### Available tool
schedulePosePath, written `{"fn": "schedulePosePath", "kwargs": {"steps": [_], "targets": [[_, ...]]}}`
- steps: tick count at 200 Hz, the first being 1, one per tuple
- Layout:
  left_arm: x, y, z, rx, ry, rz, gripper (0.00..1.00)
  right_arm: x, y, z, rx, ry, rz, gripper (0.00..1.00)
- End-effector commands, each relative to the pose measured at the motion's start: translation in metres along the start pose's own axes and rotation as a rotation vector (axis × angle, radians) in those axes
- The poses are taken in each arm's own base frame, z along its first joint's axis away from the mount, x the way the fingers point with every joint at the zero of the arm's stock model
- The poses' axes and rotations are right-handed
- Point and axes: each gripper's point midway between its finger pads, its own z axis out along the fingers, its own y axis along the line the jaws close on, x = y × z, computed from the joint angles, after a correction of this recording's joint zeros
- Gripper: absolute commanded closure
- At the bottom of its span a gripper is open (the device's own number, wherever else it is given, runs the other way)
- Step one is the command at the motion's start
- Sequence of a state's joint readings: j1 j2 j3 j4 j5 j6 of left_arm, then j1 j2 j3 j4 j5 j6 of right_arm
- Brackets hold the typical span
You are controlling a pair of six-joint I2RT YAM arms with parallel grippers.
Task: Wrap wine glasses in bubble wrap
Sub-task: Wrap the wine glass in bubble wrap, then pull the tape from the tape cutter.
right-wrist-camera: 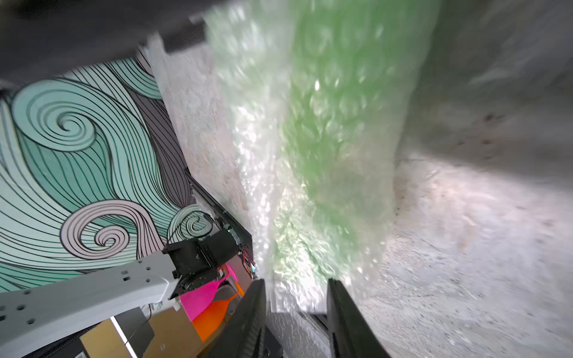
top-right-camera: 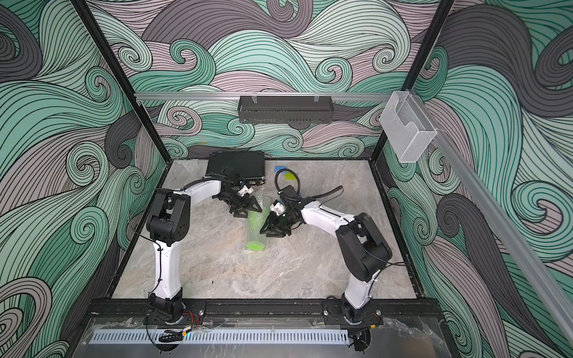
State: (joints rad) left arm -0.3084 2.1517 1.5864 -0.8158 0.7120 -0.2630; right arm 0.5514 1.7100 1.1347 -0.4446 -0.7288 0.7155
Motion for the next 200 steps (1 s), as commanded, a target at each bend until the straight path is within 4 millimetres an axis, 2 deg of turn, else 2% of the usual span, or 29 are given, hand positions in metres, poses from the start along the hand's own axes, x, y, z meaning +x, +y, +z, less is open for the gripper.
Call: {"fn": "schedulePosePath", "kwargs": {"steps": [1, 16, 45, 60, 95, 118, 150, 179, 200], "targets": [[0.03, 0.074, 0.02, -0.264, 0.094, -0.123, 0.29, -0.024, -0.012, -0.046, 0.026, -0.136, 0.004, 0.56], [0.033, 0.071, 0.024, -0.238, 0.097, -0.14, 0.3, -0.048, -0.035, -0.065, 0.065, -0.221, 0.037, 0.54], [0.034, 0.07, 0.021, -0.253, 0.087, -0.123, 0.31, -0.093, -0.072, -0.084, 0.084, -0.346, 0.135, 0.52], [0.036, 0.067, 0.025, -0.22, 0.092, -0.125, 0.31, -0.116, -0.084, -0.085, 0.062, -0.39, 0.167, 0.52], [0.037, 0.064, 0.022, -0.217, 0.08, -0.109, 0.31, -0.149, -0.1, -0.08, 0.021, -0.426, 0.225, 0.59], [0.037, 0.062, 0.024, -0.203, 0.088, -0.109, 0.31, -0.161, -0.105, -0.07, -0.004, -0.424, 0.253, 0.65], [0.038, 0.061, 0.024, -0.201, 0.082, -0.112, 0.31, -0.172, -0.109, -0.061, -0.036, -0.429, 0.279, 0.68], [0.037, 0.061, 0.021, -0.219, 0.073, -0.102, 0.31, -0.169, -0.107, -0.056, -0.057, -0.415, 0.291, 0.7], [0.039, 0.062, 0.025, -0.206, 0.087, -0.118, 0.31, -0.161, -0.106, -0.054, -0.063, -0.405, 0.291, 0.7]]}}
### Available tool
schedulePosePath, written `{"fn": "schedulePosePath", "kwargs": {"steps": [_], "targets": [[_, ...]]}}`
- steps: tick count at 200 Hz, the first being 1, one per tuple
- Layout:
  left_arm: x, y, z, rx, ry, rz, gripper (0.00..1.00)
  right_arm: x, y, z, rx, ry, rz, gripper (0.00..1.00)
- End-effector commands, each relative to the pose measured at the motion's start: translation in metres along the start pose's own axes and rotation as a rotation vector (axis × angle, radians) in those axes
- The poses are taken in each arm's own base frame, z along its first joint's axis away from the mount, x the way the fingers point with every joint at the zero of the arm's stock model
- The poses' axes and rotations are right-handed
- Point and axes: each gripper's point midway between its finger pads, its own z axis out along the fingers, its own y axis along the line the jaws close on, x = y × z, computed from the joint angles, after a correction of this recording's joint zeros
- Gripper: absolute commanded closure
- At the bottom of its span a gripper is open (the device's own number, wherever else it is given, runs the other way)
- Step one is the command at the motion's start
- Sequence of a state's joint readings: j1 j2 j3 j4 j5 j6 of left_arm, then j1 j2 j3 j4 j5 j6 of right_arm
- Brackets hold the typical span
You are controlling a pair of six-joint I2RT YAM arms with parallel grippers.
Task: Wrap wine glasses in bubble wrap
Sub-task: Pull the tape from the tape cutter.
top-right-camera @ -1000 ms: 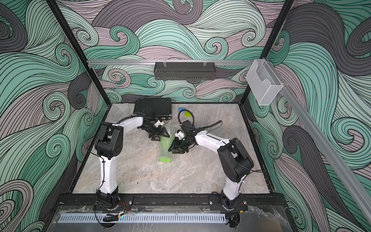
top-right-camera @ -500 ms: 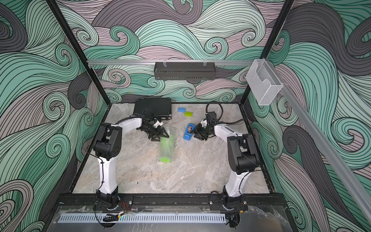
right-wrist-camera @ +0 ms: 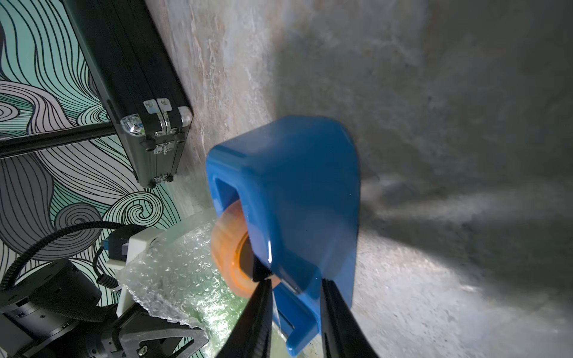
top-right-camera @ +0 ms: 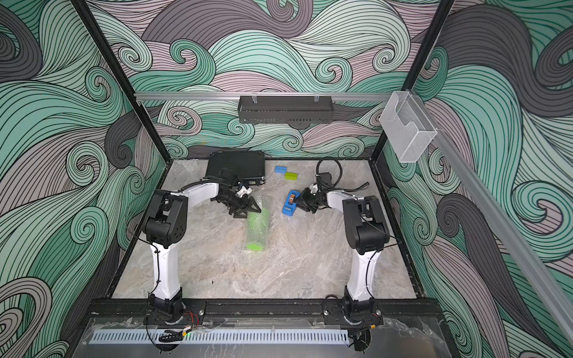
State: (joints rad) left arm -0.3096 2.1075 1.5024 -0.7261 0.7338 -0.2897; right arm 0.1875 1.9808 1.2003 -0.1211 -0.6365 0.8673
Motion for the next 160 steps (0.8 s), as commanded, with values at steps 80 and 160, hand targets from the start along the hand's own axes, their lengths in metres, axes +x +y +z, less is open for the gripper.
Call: {"fn": "schedulePosePath", "kwargs": {"steps": [80, 160], "targets": [[0.037, 0.062, 0.019, -0.253, 0.106, -0.106, 0.31, 0.014, 0.03, -0.015, -0.099, -0.013, -0.033, 0.68], [0.036, 0.061, 0.019, -0.254, 0.109, -0.1, 0.31, 0.017, 0.019, 0.011, -0.083, 0.022, -0.004, 0.68]]}}
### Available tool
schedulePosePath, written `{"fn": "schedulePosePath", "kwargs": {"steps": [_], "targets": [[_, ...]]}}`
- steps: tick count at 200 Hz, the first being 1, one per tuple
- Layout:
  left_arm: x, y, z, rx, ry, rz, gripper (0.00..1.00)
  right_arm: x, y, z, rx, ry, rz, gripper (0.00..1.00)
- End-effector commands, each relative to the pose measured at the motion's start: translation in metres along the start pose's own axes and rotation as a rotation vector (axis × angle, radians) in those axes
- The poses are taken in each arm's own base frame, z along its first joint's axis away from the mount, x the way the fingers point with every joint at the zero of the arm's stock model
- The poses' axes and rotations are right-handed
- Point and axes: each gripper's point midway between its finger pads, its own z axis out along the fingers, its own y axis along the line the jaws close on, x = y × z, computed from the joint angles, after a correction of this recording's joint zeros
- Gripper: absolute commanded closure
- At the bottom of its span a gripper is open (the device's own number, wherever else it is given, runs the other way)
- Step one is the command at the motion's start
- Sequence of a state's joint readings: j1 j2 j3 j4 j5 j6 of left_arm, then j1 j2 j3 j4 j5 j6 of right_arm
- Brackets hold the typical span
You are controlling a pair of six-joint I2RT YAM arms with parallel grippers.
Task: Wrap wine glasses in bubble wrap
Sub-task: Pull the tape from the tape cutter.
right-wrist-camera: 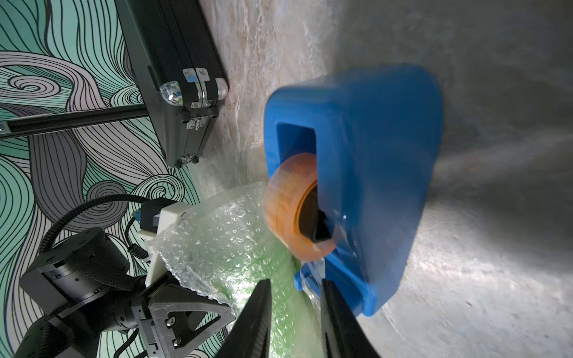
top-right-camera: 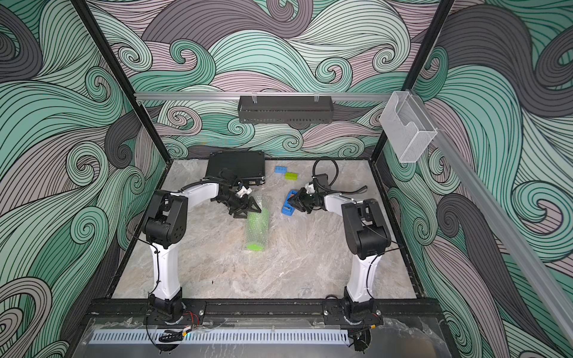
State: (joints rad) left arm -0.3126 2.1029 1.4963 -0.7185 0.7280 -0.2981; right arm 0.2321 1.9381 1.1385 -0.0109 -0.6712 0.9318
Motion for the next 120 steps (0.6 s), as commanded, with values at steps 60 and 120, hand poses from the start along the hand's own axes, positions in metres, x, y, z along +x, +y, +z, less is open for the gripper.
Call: {"fn": "schedulePosePath", "kwargs": {"steps": [60, 120], "targets": [[0.037, 0.062, 0.02, -0.245, 0.115, -0.105, 0.31, -0.003, -0.015, 0.017, 0.002, 0.005, 0.036, 0.69], [0.036, 0.063, 0.021, -0.248, 0.12, -0.102, 0.31, -0.004, -0.025, 0.025, 0.007, 0.01, 0.057, 0.73]]}}
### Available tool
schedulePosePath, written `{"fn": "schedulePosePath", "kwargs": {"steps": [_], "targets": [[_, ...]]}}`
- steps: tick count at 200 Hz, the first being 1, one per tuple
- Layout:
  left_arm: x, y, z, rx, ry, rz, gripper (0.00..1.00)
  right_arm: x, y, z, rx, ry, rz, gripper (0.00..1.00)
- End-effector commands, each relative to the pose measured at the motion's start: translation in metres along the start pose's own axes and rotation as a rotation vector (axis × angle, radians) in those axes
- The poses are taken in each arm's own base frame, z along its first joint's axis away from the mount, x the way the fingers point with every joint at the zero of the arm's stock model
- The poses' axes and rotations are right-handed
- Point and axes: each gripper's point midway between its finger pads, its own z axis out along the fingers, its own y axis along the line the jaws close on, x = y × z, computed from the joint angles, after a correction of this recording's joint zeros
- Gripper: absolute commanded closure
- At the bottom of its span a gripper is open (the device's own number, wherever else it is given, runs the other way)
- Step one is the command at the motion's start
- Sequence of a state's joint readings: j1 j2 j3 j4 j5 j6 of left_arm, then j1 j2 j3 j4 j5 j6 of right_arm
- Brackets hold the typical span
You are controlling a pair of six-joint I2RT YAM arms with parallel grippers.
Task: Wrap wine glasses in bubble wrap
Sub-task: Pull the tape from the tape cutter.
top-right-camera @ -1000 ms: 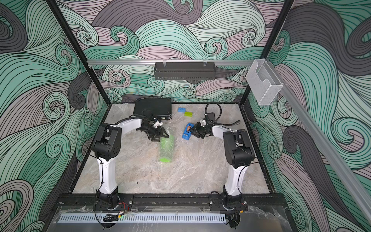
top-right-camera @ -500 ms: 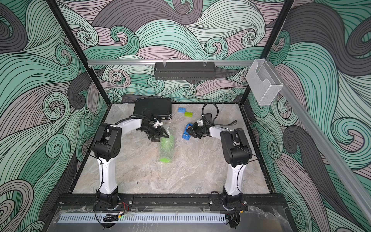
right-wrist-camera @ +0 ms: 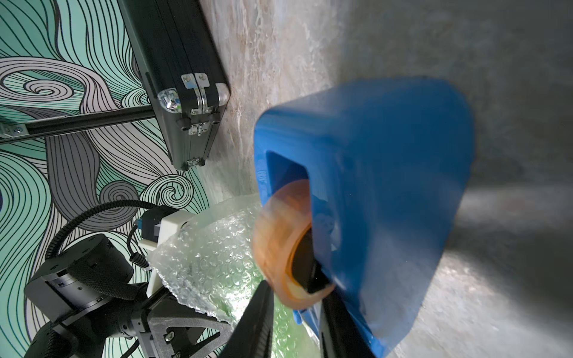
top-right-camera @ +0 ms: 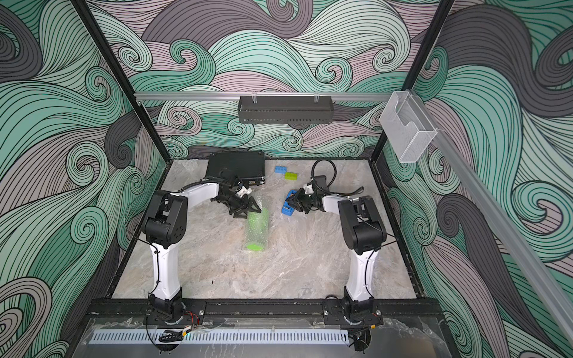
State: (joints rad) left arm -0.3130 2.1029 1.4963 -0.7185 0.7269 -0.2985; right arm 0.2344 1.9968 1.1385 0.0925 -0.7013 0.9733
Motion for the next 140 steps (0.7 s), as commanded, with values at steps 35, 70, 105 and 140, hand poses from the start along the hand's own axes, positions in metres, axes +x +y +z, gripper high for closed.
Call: {"fn": "schedulePosePath", "kwargs": {"steps": [35, 70, 105, 140], "targets": [[0.037, 0.063, 0.022, -0.249, 0.122, -0.104, 0.31, 0.001, -0.023, 0.011, 0.033, 0.002, 0.046, 0.85], [0.037, 0.065, 0.022, -0.253, 0.122, -0.103, 0.31, -0.002, -0.011, 0.007, -0.013, -0.01, 0.044, 1.0], [0.038, 0.064, 0.02, -0.26, 0.116, -0.094, 0.31, -0.01, 0.021, -0.003, -0.117, -0.031, 0.053, 1.0], [0.037, 0.064, 0.019, -0.264, 0.116, -0.089, 0.31, -0.015, 0.038, -0.008, -0.162, -0.034, 0.071, 1.0]]}}
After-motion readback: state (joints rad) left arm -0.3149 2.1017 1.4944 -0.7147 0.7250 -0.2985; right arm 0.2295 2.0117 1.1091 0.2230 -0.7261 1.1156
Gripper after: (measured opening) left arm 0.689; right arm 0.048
